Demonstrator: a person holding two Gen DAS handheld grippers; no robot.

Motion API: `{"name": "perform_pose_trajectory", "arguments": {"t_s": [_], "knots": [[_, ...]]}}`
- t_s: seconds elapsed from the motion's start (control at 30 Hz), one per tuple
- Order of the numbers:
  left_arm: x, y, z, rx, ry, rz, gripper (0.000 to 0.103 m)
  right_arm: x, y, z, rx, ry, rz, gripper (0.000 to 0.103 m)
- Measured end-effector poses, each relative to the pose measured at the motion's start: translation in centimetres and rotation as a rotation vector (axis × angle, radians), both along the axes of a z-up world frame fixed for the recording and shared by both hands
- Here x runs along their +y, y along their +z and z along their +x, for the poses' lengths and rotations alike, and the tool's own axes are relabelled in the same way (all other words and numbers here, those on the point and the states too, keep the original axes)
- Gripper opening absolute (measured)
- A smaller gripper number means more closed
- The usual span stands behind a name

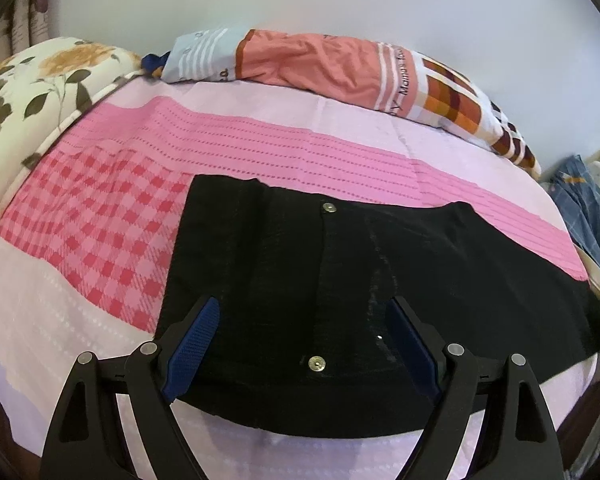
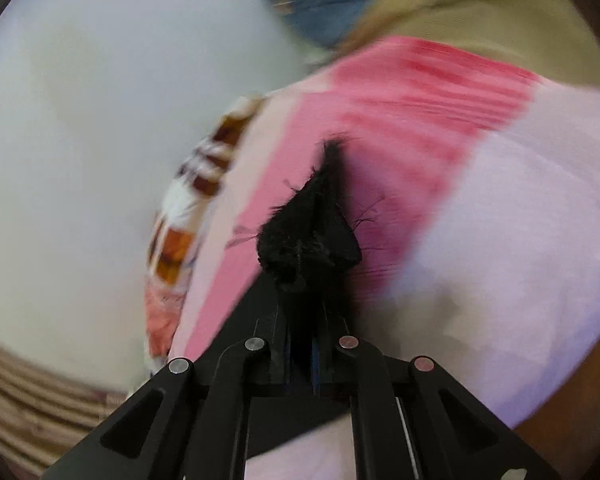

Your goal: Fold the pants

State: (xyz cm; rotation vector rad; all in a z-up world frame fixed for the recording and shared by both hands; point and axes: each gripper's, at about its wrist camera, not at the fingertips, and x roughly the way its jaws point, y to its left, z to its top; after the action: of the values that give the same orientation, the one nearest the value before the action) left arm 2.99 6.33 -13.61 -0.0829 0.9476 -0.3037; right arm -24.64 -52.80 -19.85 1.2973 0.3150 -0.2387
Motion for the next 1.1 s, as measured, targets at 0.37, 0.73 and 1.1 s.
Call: {"name": "perform_pose_trajectory", "arguments": {"t_s": [0.37, 0.73, 1.1], "knots": [[0.8, 1.0, -0.8, -0.023, 0.0, -0.053, 0.085, 15.7, 9.0, 16.4, -0.128, 0.467, -0.127, 0.008], [1.2, 0.1, -1.4, 0.002, -0.007, -0.057, 0.085, 27.7, 3.8, 21.7, 0.086, 0.717, -0.227, 0.009], [1.2, -0.4, -1.0, 0.042, 0.009, -0.109, 0.085, 28.4, 4.6, 21.4, 0.115, 0.748, -0.329, 0.009]]}}
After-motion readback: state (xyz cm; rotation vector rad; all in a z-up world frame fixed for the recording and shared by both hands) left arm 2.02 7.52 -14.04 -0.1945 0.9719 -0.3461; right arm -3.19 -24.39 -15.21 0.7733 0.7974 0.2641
